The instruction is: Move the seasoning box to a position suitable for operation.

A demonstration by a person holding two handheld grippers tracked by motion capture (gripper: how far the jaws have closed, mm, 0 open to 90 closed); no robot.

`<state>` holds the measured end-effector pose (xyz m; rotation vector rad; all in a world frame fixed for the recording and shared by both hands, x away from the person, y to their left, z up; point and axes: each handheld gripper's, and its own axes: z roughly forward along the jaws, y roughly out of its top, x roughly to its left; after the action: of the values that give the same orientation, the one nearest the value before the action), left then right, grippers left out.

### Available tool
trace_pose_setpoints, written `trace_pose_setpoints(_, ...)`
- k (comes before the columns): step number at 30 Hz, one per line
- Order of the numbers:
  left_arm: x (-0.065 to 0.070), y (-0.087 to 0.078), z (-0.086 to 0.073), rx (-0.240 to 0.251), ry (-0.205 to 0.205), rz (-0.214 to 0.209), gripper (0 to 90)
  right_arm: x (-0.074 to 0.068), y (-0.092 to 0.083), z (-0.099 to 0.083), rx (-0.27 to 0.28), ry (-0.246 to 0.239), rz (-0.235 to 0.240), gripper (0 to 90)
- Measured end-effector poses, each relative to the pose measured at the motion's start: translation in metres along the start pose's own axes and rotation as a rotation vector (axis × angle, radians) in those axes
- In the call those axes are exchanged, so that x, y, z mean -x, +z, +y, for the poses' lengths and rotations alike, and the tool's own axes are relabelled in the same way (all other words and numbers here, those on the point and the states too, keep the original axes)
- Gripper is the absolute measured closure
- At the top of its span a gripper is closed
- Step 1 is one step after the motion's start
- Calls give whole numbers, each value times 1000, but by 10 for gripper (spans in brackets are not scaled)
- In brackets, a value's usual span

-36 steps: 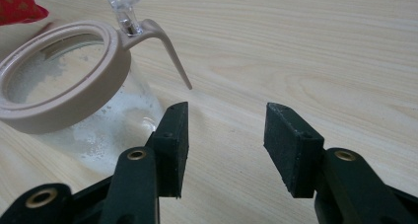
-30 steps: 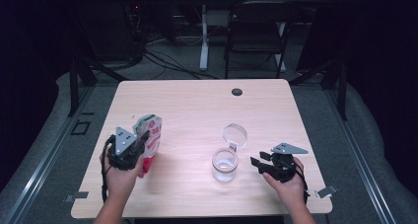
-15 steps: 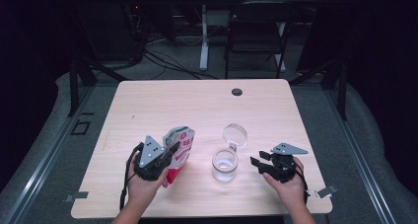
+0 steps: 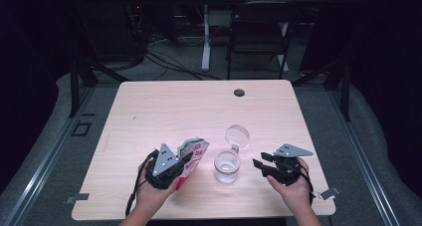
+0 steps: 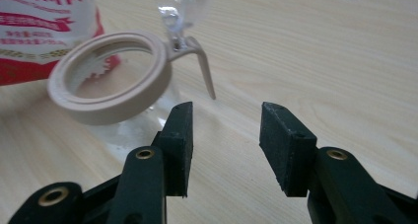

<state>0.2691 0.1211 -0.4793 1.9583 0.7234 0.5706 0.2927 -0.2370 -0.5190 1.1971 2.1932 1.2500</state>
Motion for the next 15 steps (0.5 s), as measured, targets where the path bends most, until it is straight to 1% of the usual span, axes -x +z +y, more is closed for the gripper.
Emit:
trace_pose_setpoints(2,3,-2,-3,-13,20,-11,900,-5,-5,6,-11,-50,-2,573)
trace_pose_setpoints(3,4,-3,-6,-21,30,-10,900,-7,-8,9,-7,-71,-2,577)
trace_pose_setpoints(6,8,-5,-12,-24,27,-30,900,-13,-15,17,3,-109,26,575)
trace_pose_setpoints(7,9,-6,-14,-27,34,-34,900,-16,-18,20,10,-120,34,573)
trace_pose_setpoints(9,12,-6,-18,-25,33,-39,900,-21,-24,28,27,-137,67,567)
trace_pose_setpoints(11,14,-5,-21,-29,37,-46,900,-25,-27,33,37,-153,89,566)
trace_pose_setpoints(13,15,-4,-23,-34,26,-59,897,-32,-28,40,43,-181,123,564)
trace_pose_setpoints(14,16,-3,-24,-36,23,-70,896,-35,-28,42,43,-194,134,564)
trace_pose_setpoints(15,16,-2,-24,-37,27,-72,894,-40,-27,46,41,-216,151,564)
